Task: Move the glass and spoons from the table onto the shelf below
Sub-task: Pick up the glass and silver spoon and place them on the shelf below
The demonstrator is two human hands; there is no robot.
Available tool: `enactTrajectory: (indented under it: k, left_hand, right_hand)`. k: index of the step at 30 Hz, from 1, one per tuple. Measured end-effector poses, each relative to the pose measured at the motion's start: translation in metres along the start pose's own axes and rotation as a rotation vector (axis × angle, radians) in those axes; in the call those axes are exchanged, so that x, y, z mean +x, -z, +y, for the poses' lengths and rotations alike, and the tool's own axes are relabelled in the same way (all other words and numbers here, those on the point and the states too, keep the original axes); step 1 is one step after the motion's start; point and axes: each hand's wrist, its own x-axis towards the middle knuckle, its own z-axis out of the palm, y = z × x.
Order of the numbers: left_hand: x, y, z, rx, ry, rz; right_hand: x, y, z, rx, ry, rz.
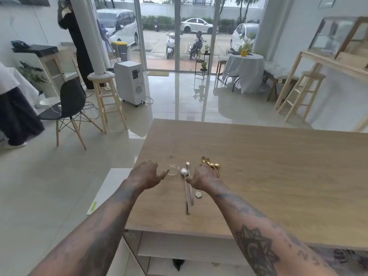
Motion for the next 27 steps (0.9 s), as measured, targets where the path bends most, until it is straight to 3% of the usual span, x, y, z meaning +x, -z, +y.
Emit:
enactTrajectory:
  k: [5, 11, 16, 21, 27]
  left_hand:
    - [0.014, -0.028, 0.003, -0.106, 0.07, -0.054]
    - [0.027, -0.037, 0.005, -0.162, 0.124, -0.052]
    - [0.037, -0.041, 0.006, -0.244, 0.173, -0.02]
    - [0.039, -0.048, 0.005, -0.426, 0.219, -0.002]
    - [0.035, -0.051, 0.007, -0.717, 0.315, -0.116]
  right_hand:
    - [0.017, -0.041, -0.006, 0.03, -0.115, -0.136]
    - [0.005, -0.065, -0.018, -0.013, -0.101, 0.022]
    - [0.011, -0.067, -0.023, 0.16, -0.177, 0.029]
    - [0.024, -0.066, -0.02, 0.245, -0.295, -0.034]
    - [0.026, -0.065, -0.017, 0.243, -0.306, -0.107]
